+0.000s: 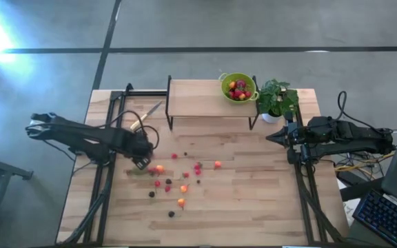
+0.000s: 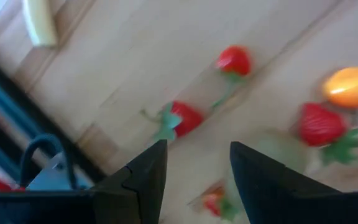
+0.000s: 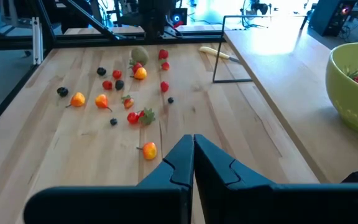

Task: Build produce basket
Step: Move the strawberry to the center of the table

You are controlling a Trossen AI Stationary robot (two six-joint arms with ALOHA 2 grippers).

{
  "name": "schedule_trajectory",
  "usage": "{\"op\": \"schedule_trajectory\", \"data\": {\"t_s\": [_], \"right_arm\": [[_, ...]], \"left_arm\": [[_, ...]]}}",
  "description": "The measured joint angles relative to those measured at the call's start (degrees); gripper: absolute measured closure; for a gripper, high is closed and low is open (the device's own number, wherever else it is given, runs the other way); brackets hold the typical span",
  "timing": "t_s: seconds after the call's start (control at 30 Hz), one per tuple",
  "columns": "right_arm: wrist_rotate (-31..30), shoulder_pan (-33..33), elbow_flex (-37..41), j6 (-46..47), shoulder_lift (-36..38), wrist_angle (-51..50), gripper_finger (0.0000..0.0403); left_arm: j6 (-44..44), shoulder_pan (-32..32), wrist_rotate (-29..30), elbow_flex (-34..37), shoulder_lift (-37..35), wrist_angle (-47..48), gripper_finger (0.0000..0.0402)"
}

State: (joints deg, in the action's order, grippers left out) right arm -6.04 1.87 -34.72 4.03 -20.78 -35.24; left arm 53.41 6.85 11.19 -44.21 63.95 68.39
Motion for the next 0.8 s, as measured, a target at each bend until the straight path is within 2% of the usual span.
{"op": "schedule_trajectory", "data": {"t_s": [0.2,0.47,0.67,0.8], "right_arm": [[0.00,0.00,0.01,0.00,0.00,0.00,0.0394],[0.00,0.00,0.02,0.00,0.00,0.00,0.0394],[0.00,0.00,0.02,0.00,0.00,-0.02,0.0394],[0.00,0.00,0.00,0.00,0.00,0.00,0.0394]], "left_arm": [[2.97,-0.02,-0.29,1.38,0.28,1.40,0.0220],[-0.52,2.64,-3.17,-4.48,-3.12,0.19,0.0220],[3.41,9.67,-7.09,-10.07,-4.93,0.16,0.0220],[12.43,15.66,-7.18,-14.07,-5.40,6.24,0.0220]]}}
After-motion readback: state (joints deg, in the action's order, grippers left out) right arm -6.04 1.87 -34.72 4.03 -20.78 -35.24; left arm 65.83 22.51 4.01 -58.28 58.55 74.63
